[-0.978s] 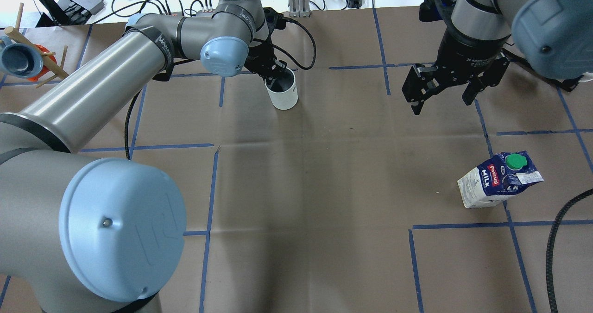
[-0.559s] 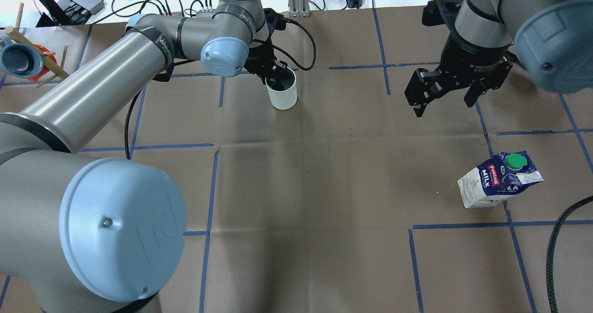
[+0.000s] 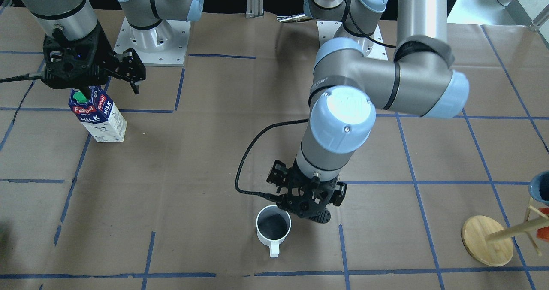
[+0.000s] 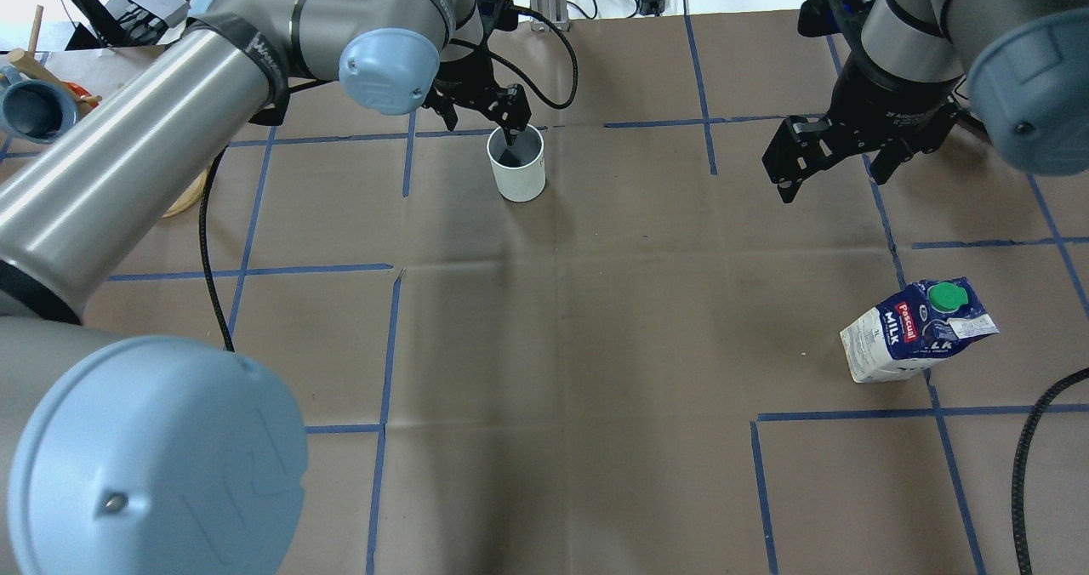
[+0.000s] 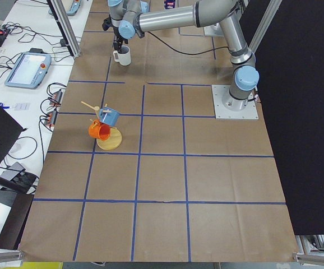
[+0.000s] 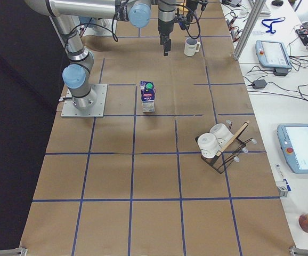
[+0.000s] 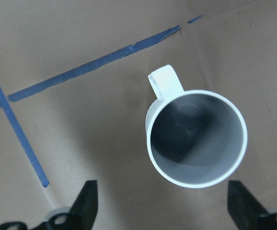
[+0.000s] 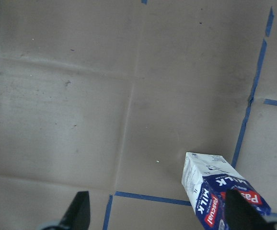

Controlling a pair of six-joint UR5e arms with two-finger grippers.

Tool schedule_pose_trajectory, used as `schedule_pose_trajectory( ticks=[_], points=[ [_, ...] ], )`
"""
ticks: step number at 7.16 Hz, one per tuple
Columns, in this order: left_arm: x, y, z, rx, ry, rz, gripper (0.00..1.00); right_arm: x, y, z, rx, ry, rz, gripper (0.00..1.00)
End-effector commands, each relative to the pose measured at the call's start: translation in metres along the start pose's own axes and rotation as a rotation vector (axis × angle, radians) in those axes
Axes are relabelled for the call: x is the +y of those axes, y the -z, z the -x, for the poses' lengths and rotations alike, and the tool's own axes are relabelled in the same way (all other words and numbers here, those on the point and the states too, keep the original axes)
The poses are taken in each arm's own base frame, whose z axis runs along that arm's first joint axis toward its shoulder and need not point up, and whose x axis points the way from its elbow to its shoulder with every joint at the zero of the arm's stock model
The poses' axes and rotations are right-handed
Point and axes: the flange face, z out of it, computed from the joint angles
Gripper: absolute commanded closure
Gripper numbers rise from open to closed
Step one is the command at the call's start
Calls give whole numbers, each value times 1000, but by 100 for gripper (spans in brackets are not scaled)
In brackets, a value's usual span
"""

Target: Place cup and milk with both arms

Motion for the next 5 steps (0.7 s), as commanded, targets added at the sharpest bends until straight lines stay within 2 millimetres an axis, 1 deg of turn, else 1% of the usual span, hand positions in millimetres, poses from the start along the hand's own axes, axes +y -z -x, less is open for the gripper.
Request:
schedule_pose_trajectory(
  ticks=[1, 2, 3, 4, 5],
  points=[
    [63, 86, -11, 7, 104, 72, 0, 18, 3, -77, -6, 23, 2, 0],
    [101, 123, -17, 7, 164, 115, 0, 38, -11, -106, -20, 51, 14, 0],
    [125, 147, -21, 7, 166, 118, 0, 59, -21, -119, -31, 48, 15, 0],
    [139, 159, -23, -1, 164, 104, 0, 67, -32, -125, -29, 66, 10, 0],
    [155, 168, -24, -25, 161, 113, 0, 68, -38, -131, -22, 81, 0, 0]
  ],
)
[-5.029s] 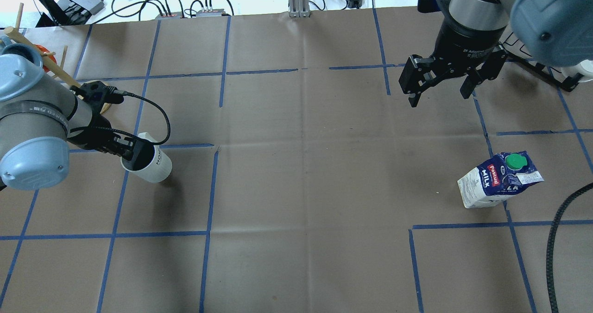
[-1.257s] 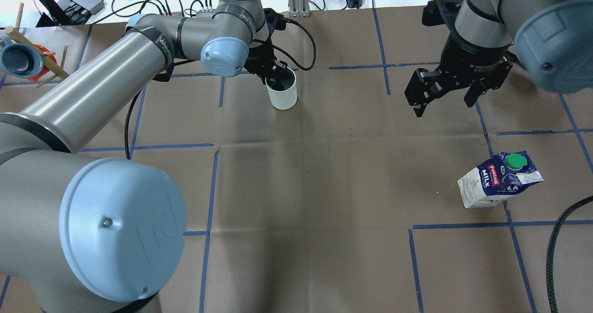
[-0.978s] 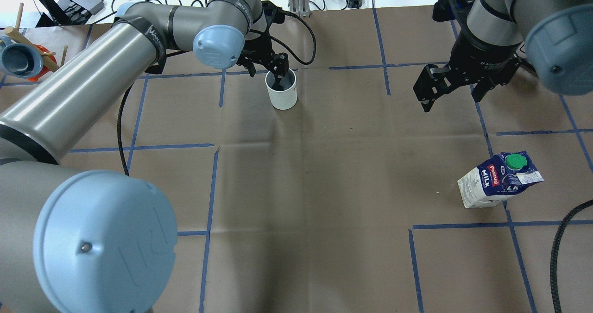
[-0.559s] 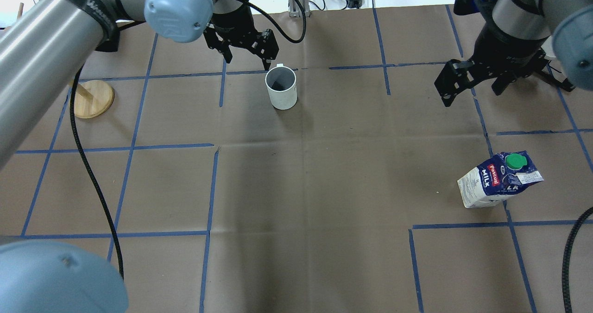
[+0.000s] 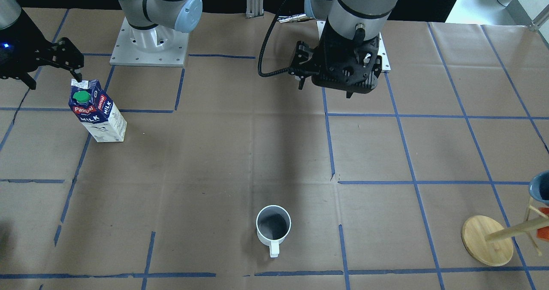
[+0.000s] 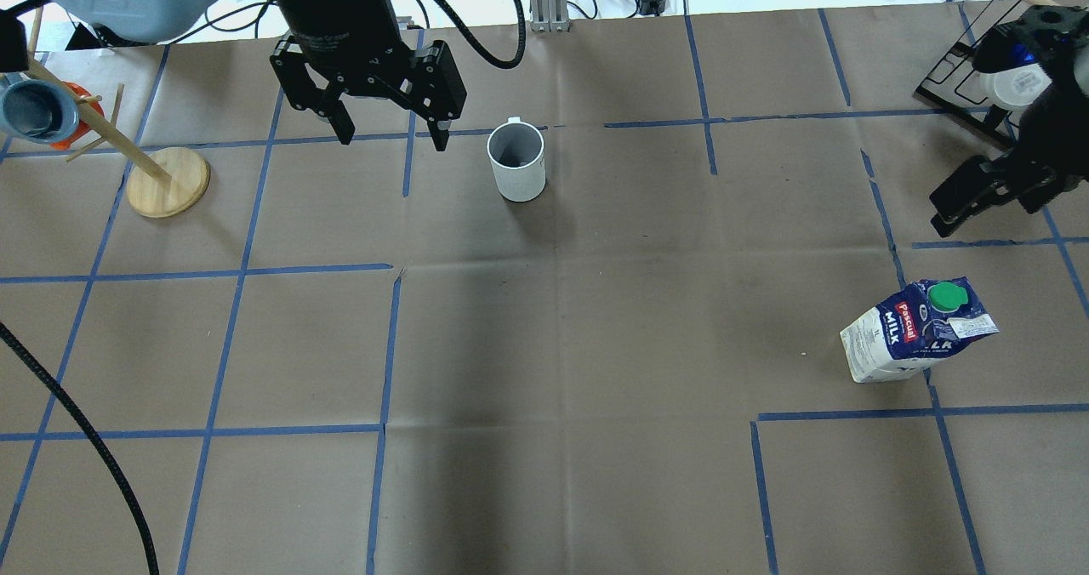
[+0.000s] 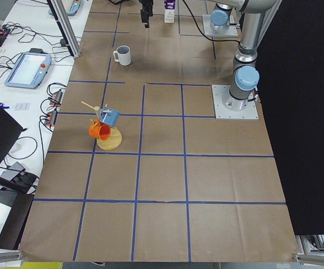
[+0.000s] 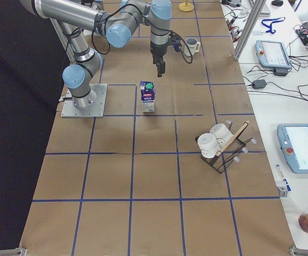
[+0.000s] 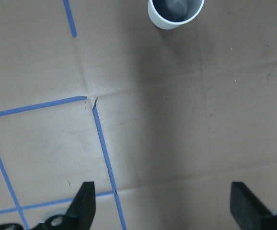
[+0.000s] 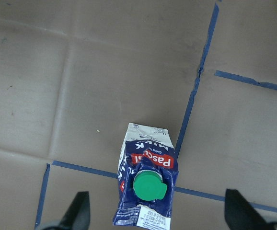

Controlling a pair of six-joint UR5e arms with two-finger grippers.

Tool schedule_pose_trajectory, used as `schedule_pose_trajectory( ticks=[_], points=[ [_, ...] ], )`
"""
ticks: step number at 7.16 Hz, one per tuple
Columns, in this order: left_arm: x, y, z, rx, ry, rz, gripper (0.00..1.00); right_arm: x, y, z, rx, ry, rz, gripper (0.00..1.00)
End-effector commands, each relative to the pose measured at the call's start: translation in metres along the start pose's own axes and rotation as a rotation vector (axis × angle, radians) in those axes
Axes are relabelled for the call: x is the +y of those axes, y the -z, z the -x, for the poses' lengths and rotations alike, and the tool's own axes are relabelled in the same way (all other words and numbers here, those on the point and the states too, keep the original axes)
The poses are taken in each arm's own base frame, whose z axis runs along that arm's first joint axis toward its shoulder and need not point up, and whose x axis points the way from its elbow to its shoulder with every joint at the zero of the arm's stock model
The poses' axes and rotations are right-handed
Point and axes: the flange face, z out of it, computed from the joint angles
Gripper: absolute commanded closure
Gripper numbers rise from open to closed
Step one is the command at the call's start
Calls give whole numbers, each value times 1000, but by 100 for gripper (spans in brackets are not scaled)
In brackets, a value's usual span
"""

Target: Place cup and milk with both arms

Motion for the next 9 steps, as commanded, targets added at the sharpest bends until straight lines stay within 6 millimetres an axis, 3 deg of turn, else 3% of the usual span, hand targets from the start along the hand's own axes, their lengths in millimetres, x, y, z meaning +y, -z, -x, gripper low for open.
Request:
schedule_pose_trajectory(
  ticks=[1, 3, 5, 7, 9],
  points=[
    [33, 10, 2, -21, 5, 10, 0, 8, -17, -7, -13, 17, -5, 0],
    [38, 5, 5, -16, 8, 11, 0, 5, -39, -2, -43, 17, -42, 0],
    [36, 6, 7, -14, 15, -3, 0, 11, -75, 1, -21, 18, -45, 0],
    [28, 10, 43, 1, 82, -14, 0, 18, -95, 6, -34, 14, -17, 0],
    [37, 21, 50, -6, 105, -37, 0, 27, -112, 8, -24, 4, 37, 0]
  ],
)
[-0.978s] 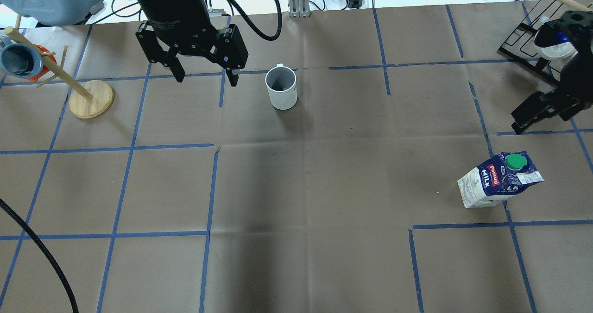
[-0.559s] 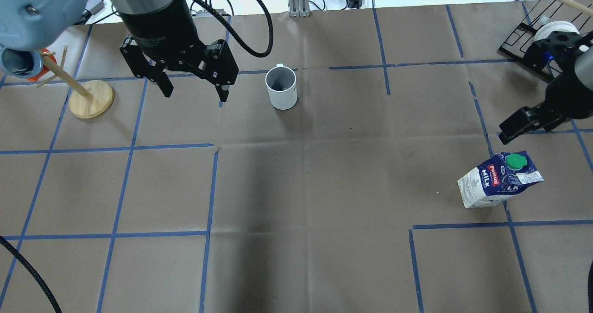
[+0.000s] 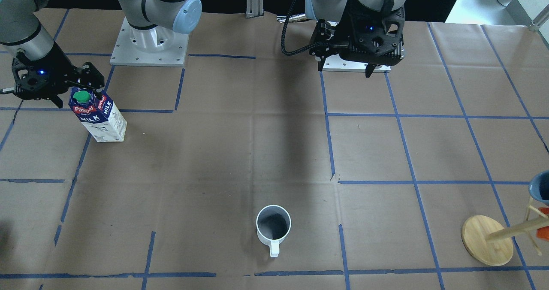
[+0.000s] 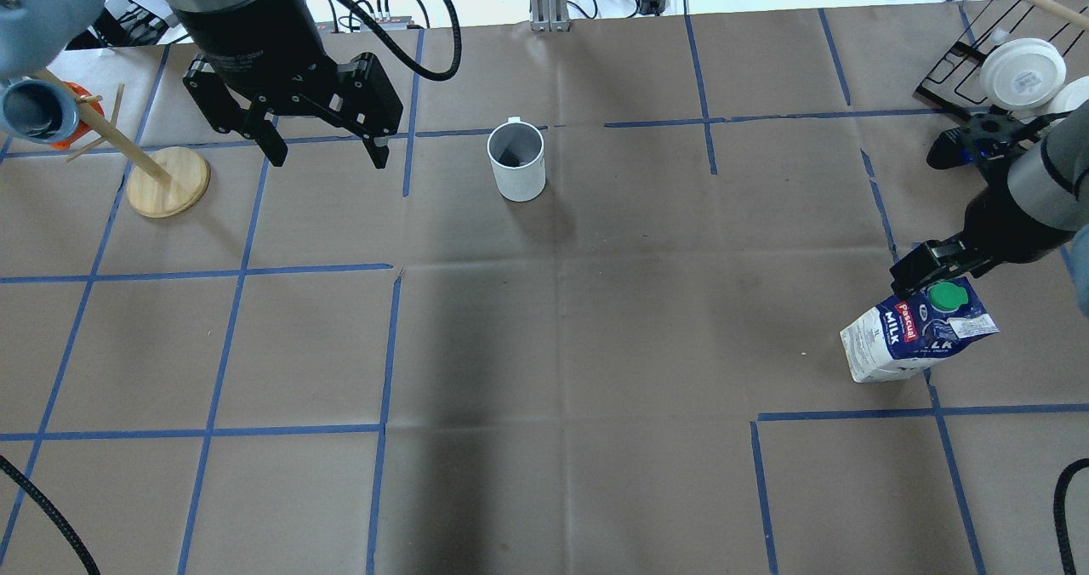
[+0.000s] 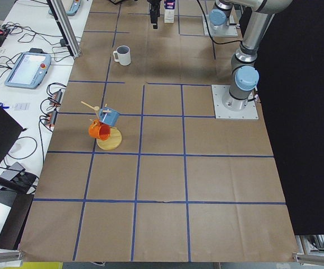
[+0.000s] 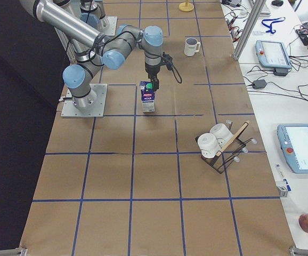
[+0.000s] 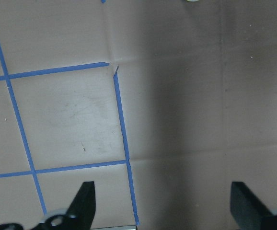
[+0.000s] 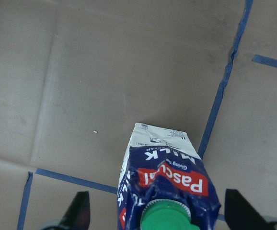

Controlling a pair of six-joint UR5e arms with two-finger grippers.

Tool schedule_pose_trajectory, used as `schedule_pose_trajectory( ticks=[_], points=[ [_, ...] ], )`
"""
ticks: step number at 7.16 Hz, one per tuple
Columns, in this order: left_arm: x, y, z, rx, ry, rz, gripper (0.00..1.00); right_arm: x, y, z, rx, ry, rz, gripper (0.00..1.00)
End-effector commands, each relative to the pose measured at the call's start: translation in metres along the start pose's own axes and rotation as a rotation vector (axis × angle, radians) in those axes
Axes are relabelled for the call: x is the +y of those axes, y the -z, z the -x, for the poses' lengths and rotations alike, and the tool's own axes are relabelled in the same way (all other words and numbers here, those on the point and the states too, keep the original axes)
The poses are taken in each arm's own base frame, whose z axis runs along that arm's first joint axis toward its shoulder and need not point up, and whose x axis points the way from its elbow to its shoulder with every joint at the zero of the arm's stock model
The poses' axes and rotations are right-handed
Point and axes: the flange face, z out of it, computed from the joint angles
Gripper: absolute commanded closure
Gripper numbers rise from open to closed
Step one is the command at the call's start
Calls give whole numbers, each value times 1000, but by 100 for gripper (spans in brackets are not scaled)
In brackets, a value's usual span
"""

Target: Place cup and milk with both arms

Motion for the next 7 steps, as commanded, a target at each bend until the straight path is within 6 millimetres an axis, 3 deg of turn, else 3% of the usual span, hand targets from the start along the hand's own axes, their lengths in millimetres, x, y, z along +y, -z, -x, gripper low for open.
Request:
schedule_pose_trajectory(
  ticks=[1, 3, 4, 5, 6, 7],
  points=[
    [7, 9, 7, 2, 18, -21, 0, 11, -20, 1, 14, -17, 65, 0],
    [1, 4, 8, -1, 13, -76, 0, 14, -26, 3, 9, -46, 75, 0],
    [-1, 2, 8, -4, 16, -96, 0, 13, -25, 4, 10, -57, 72, 6],
    [4, 7, 17, -7, 27, -103, 0, 13, -25, 2, 21, -80, 74, 32],
    [5, 12, 36, -6, 65, -107, 0, 14, -26, 2, 30, -84, 84, 33],
    [4, 12, 42, -6, 70, -106, 0, 14, -26, 2, 30, -84, 84, 33]
  ],
)
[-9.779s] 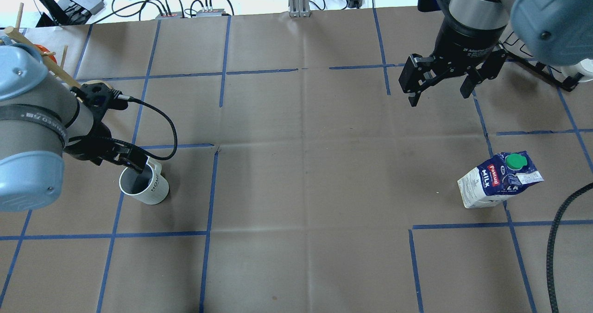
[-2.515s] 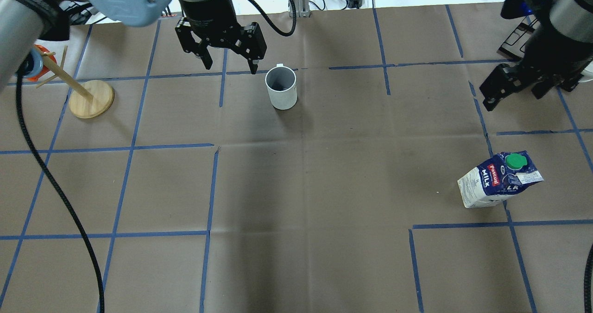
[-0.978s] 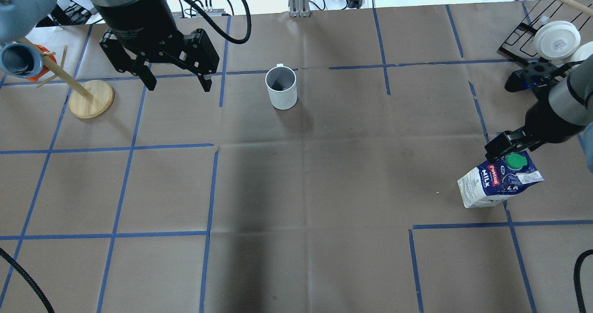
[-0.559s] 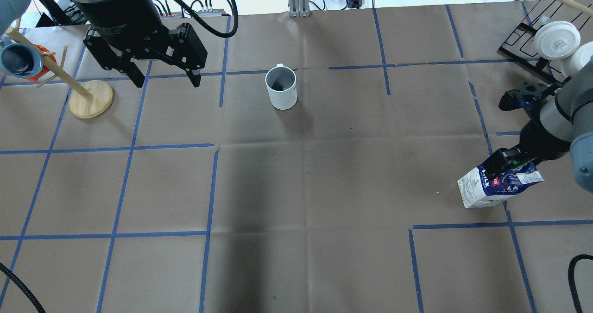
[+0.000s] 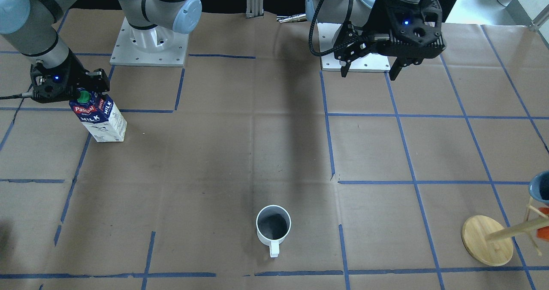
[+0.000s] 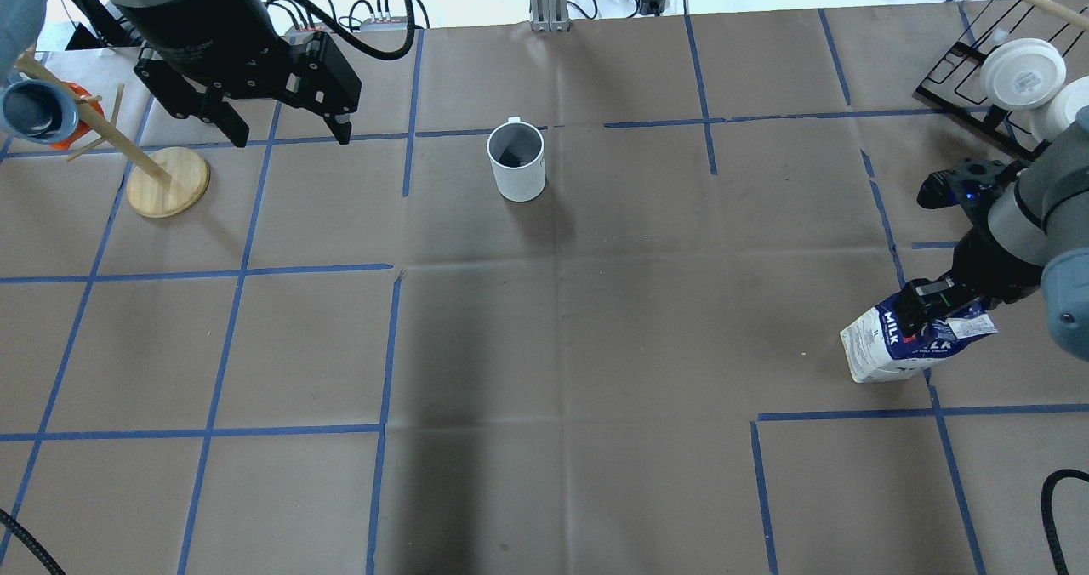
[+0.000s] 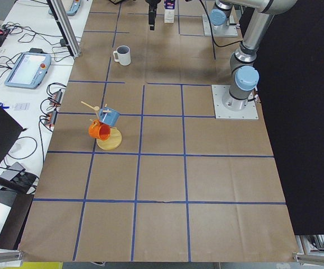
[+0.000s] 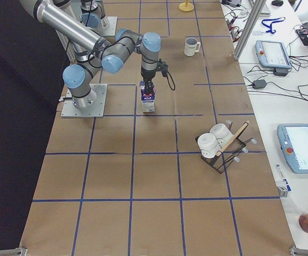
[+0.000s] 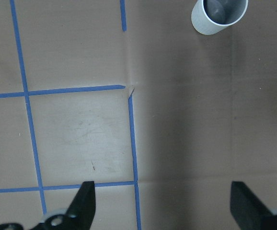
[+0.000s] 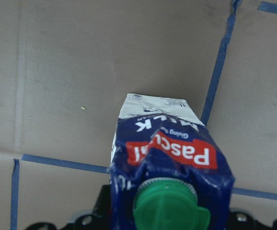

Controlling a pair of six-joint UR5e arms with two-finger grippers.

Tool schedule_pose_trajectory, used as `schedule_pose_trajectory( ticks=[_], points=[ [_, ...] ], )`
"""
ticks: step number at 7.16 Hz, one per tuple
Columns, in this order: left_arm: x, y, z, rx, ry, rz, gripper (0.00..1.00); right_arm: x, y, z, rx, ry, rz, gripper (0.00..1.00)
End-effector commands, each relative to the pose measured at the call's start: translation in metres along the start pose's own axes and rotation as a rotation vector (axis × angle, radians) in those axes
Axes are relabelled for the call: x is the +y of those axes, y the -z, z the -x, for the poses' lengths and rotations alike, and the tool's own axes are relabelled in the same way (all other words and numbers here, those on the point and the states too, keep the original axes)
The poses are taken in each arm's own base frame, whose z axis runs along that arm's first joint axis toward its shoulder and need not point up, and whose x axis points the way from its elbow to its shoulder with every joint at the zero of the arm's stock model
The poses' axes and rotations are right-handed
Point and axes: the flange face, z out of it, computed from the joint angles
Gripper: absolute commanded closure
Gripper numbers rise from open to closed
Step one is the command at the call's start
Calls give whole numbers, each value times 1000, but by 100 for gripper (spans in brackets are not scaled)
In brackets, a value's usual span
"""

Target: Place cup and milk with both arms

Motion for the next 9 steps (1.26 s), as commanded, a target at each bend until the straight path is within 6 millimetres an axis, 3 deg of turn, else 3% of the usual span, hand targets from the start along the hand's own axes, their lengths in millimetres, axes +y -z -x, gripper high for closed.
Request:
schedule_pose_trajectory(
  ticks=[1, 5, 7, 8, 9],
  points=[
    [-2, 0, 12, 2, 20, -12, 0, 0, 1, 0, 6, -5, 1, 33],
    [-1, -2, 13, -2, 11, -33, 0, -13, 38, -13, 48, -12, -42, 35],
    [-2, -1, 13, -2, 11, -39, 0, -21, 79, -22, 57, -13, -41, 34],
    [-3, -1, 14, -2, 11, -42, 1, -36, 98, -29, 50, -53, -39, 34],
    [-4, -1, 14, -2, 11, -47, 1, -65, 103, -36, 28, -76, -13, 34]
  ],
)
